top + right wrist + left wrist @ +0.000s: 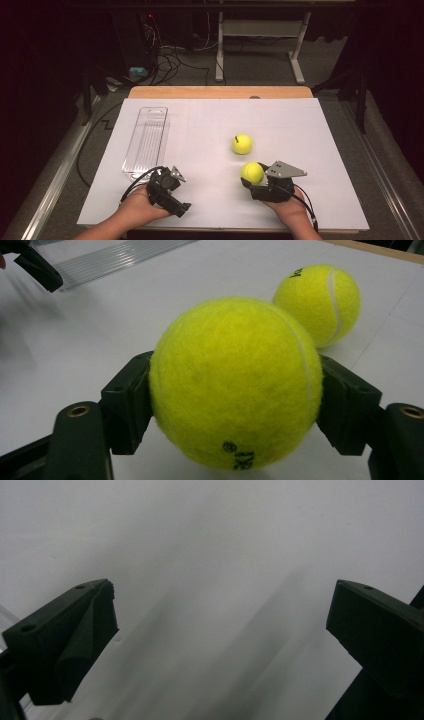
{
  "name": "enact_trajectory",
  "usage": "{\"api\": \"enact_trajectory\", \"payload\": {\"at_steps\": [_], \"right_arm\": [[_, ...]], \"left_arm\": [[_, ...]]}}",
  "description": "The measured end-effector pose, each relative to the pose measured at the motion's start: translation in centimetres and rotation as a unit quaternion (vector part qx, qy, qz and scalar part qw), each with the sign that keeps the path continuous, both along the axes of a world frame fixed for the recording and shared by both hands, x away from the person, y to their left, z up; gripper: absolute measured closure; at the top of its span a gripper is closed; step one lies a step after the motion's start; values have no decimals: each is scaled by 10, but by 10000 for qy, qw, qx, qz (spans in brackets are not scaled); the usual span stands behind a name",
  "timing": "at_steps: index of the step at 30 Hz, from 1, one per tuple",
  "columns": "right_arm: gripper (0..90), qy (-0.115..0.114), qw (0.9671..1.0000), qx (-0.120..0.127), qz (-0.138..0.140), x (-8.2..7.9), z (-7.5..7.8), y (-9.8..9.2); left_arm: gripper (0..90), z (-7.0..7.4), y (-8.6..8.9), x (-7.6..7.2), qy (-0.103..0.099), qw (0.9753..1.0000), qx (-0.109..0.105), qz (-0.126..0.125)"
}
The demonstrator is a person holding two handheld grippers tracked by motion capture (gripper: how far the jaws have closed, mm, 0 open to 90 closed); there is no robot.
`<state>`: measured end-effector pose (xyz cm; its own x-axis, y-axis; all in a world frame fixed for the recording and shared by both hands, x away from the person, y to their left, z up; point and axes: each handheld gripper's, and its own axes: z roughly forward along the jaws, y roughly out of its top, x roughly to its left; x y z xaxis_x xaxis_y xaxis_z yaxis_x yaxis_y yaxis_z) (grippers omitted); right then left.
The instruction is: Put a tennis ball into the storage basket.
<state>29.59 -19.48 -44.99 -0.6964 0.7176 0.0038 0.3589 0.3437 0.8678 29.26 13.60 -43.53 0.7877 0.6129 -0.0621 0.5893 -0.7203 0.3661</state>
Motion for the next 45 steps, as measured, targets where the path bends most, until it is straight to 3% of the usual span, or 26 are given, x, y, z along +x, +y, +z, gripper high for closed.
{"api": "enact_trajectory", "payload": {"at_steps": [12, 19, 23, 34, 45], "right_arm": [[270, 37, 10000, 21, 13, -1, 0, -1], [270, 47, 10000, 15, 25, -1, -1, 0], [271, 43, 10000, 12, 14, -1, -1, 0], [270, 38, 10000, -7, 31, -2, -2, 1], [270, 18, 10000, -40, 45, -2, -3, 2]], "left_arm": [[10, 15, -16, 9, 324, 9989, 326, -17], [10, 12, -27, 12, 565, 9962, 656, -134], [9, 13, -34, 12, 561, 9947, 832, -235], [9, 22, -49, 18, 809, 9915, 942, -377], [10, 30, -58, 24, 896, 9903, 979, -401]]}}
